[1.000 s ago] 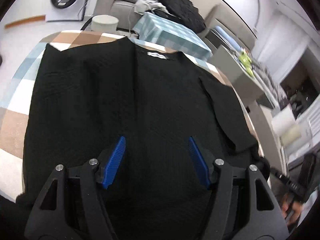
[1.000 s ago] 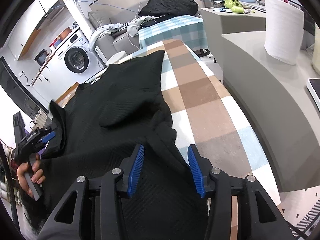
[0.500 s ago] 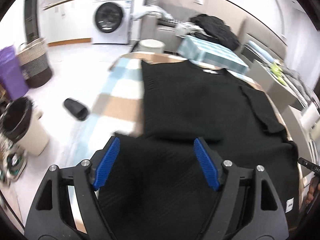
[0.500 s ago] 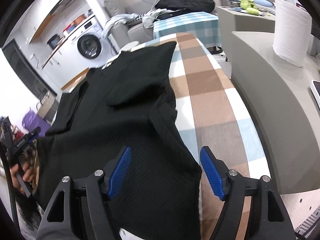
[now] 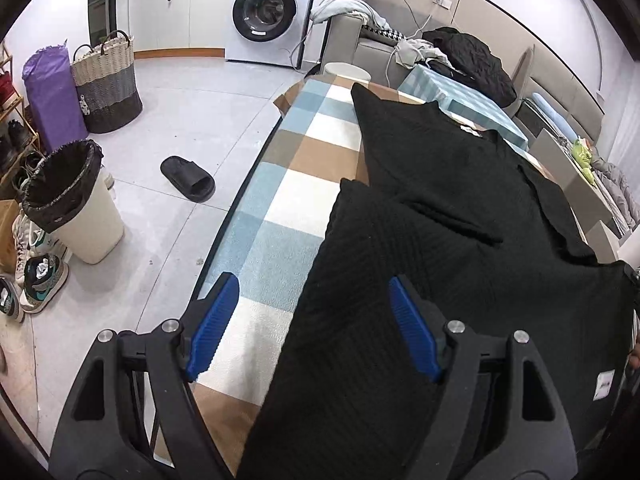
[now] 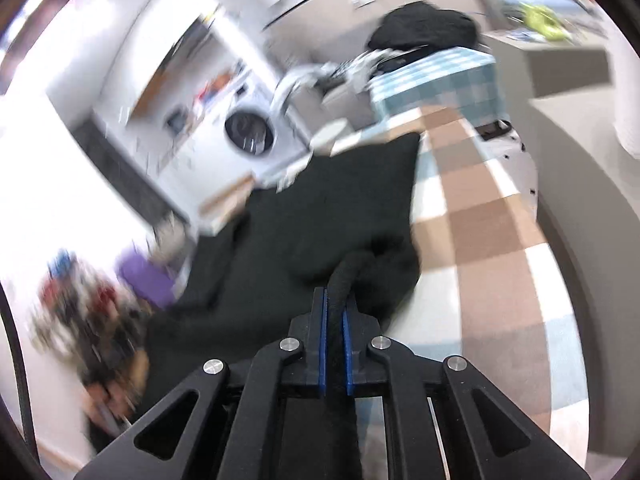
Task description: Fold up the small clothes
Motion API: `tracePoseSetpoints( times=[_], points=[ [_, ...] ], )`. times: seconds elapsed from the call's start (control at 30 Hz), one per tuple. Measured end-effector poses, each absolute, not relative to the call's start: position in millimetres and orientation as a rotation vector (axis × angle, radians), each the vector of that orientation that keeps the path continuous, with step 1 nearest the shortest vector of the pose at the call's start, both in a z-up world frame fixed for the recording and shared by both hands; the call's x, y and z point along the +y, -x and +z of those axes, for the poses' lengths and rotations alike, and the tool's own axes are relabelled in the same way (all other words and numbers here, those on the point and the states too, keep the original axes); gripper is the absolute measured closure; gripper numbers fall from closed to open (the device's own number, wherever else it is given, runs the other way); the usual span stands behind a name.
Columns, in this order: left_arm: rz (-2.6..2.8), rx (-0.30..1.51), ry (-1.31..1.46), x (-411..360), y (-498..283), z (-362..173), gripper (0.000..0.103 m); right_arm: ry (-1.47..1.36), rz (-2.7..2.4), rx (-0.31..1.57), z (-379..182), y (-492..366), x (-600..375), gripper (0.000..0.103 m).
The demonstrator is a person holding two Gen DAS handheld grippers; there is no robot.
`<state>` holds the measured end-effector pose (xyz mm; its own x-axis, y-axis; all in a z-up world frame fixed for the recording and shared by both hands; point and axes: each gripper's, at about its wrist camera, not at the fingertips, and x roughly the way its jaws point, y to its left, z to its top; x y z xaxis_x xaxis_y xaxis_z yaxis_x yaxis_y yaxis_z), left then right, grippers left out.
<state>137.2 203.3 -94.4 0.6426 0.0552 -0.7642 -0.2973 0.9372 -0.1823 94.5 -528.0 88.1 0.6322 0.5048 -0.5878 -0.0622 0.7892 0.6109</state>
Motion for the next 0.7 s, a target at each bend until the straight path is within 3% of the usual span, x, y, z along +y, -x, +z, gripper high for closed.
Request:
tracePoseSetpoints(
  times=[0.1, 0.17, 0.23, 0.33, 0.4, 0.43, 0.47, 0.53, 0.57, 0.6, 0.63, 0.7],
  points=[
    [0.2, 0.889, 0.301, 197.4, -151.7, -104.3, 0.028, -0.593, 0.187, 0.932, 70.7, -106.6, -544.6, 0.091],
    [0.195, 0.911, 0.282, 193.2, -158.1, -109.3, 0.028, -0.567, 0.166, 0.988, 61.5, -105.8, -546.6, 0.071],
    [0.194, 0.928, 0.26, 189.2, -161.2, -113.3, 0.028, -0.558, 0.189, 1.001, 55.4, -98.4, -548.5, 0.06],
    [0.182, 0.94, 0.258, 185.7, -167.2, -117.6, 0.029, -0.514, 0.235, 1.034, 45.2, -86.2, -540.9, 0.059],
    [0.178, 0.929, 0.263, 184.0, -168.4, -117.1, 0.037, -0.476, 0.255, 1.036, 38.6, -80.8, -535.0, 0.059],
    [0.175, 0.925, 0.266, 183.9, -168.1, -116.4, 0.047, -0.467, 0.26, 1.036, 36.4, -78.3, -534.3, 0.059],
    [0.172, 0.916, 0.27, 183.6, -167.7, -115.5, 0.063, -0.454, 0.27, 1.036, 34.6, -77.8, -530.9, 0.059],
    [0.169, 0.894, 0.276, 184.3, -164.9, -113.0, 0.086, -0.43, 0.293, 1.015, 33.5, -74.6, -523.9, 0.059],
    [0.171, 0.889, 0.275, 184.2, -163.8, -111.7, 0.094, -0.411, 0.305, 0.999, 34.1, -74.5, -520.5, 0.065],
    [0.168, 0.872, 0.274, 182.9, -161.5, -108.8, 0.097, -0.401, 0.309, 0.988, 34.9, -71.7, -518.2, 0.074],
    [0.165, 0.855, 0.275, 182.6, -157.4, -105.2, 0.098, -0.387, 0.329, 0.966, 37.8, -69.6, -515.6, 0.091],
    [0.162, 0.824, 0.271, 179.9, -148.1, -98.1, 0.1, -0.371, 0.353, 0.913, 45.6, -67.6, -510.5, 0.097]
  ],
)
